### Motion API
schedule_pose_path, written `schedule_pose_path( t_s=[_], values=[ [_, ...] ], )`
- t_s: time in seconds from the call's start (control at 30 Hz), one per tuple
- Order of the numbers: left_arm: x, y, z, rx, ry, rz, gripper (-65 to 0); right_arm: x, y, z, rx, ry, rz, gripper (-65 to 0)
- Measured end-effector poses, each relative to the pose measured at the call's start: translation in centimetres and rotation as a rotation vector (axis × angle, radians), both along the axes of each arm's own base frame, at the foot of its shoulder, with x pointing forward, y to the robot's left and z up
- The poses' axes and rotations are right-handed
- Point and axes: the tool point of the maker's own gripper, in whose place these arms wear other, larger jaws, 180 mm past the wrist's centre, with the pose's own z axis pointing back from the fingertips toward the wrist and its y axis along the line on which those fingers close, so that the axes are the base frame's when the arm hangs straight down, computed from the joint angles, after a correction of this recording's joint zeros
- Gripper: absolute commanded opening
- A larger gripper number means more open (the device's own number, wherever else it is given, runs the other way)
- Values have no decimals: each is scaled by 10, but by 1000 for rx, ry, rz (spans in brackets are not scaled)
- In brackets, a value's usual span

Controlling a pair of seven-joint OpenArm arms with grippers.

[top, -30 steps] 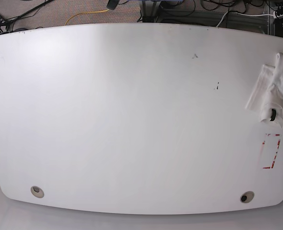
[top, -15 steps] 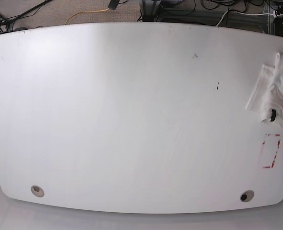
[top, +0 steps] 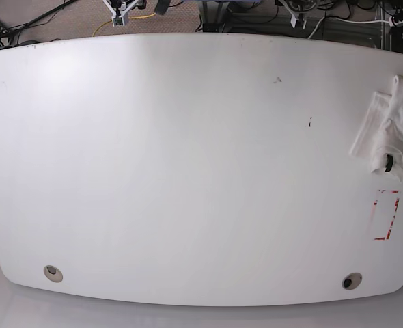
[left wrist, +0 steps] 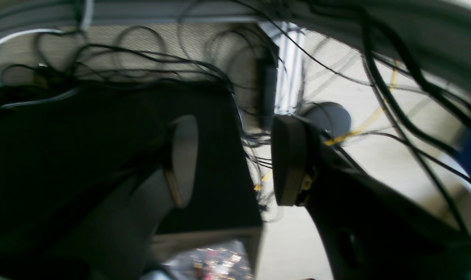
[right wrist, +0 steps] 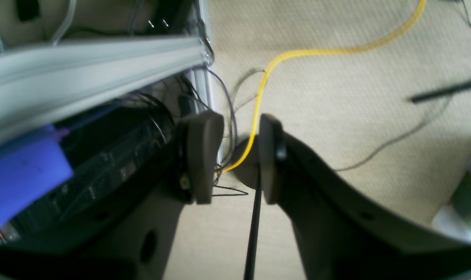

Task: Fold the T-shirt properly

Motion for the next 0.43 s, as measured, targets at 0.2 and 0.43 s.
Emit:
schedule_pose_path(
  t_s=[0.2, 0.43],
  values=[
    [5, 6, -3, 74, 52, 3, -375, -5, -1, -7, -34, 48, 16, -465],
    [8, 2, -5, 82, 64, 3, -372, 4, -4, -8, -47, 38, 19, -465]
  ],
)
